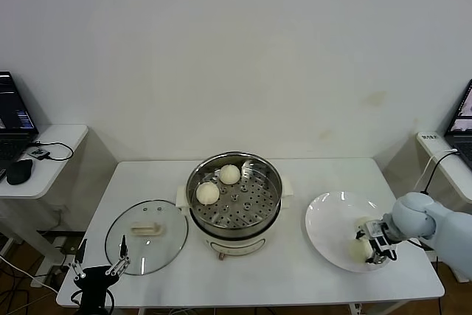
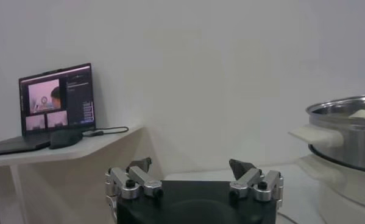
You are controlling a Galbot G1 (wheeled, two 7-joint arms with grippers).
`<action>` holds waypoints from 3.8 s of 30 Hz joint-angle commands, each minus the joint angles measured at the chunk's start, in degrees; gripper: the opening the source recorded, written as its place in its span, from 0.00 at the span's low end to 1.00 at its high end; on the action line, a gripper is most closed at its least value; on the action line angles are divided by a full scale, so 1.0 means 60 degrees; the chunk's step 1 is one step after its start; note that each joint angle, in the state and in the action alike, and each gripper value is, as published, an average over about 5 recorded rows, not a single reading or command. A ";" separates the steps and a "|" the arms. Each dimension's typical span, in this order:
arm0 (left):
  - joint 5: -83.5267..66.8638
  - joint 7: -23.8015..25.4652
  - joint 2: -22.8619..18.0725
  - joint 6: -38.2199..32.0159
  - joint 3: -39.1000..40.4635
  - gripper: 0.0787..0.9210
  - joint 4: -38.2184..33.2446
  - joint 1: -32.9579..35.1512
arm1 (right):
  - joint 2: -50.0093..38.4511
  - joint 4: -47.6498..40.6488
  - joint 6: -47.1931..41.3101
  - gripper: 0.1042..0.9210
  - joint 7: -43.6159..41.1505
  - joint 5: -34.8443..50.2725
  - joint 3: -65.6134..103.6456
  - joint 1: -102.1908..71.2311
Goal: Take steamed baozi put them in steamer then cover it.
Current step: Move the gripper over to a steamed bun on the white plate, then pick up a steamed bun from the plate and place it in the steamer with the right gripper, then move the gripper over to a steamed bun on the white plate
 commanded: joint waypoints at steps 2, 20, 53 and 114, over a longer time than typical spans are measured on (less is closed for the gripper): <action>-0.0004 -0.0002 0.0001 -0.0013 0.0013 0.88 -0.0030 0.0010 | 0.0033 -0.0101 -0.0001 0.63 -0.0063 0.0033 0.0207 -0.0044; -0.0022 0.0008 0.0218 -0.0019 0.0110 0.88 -0.0004 -0.0129 | 0.0237 0.0617 -0.0473 0.59 -0.0477 0.3028 -0.2658 0.6898; -0.0107 -0.0049 0.0055 -0.0124 -0.0049 0.88 0.0126 -0.0153 | 0.6972 -0.0677 0.2545 0.60 0.0663 0.3073 -0.6083 0.7923; -0.0081 -0.0026 0.0473 -0.0233 -0.0017 0.88 0.0348 -0.0246 | -0.1377 0.1599 0.0094 0.88 -0.0339 0.1399 -0.3075 0.5200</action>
